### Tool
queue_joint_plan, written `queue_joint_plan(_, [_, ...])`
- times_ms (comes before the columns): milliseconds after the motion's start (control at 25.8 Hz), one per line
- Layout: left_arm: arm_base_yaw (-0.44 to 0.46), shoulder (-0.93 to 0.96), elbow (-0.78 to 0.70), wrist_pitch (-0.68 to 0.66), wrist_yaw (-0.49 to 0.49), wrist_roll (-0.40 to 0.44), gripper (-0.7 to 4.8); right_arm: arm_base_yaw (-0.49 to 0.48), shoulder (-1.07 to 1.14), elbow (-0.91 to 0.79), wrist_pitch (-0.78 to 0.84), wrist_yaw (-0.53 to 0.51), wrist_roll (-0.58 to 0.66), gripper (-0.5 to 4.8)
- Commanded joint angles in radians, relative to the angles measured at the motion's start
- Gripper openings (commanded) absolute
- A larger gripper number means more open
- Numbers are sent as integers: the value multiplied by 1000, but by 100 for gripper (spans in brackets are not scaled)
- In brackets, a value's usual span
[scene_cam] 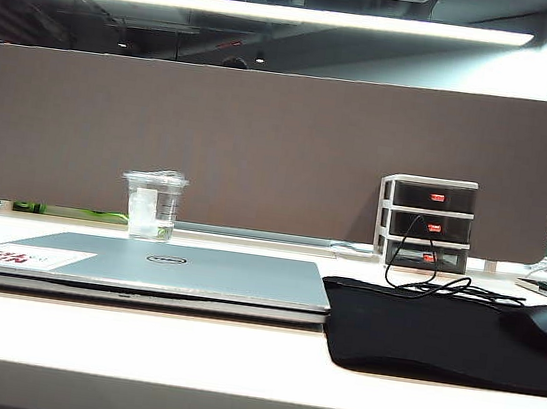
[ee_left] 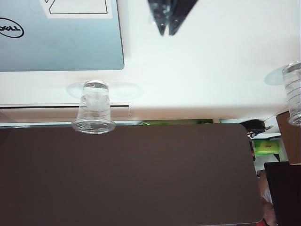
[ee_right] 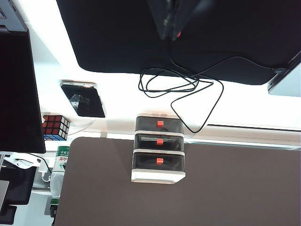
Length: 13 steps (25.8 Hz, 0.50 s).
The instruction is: Pick up the coffee cup and place it on the left side of the laptop.
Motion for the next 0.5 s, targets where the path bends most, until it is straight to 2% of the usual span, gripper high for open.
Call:
queue_joint_plan(39, [2, 0, 2, 12, 0, 0, -5, 0, -2, -5, 13, 5, -3, -1])
queue_joint_plan(426, [2, 0, 2, 13, 0, 0, -5, 0, -2, -5, 13, 4, -1, -1])
queue_joint_plan(503, [2, 0, 2, 12, 10, -16, -5, 0, -2, -5, 7, -46, 61, -1])
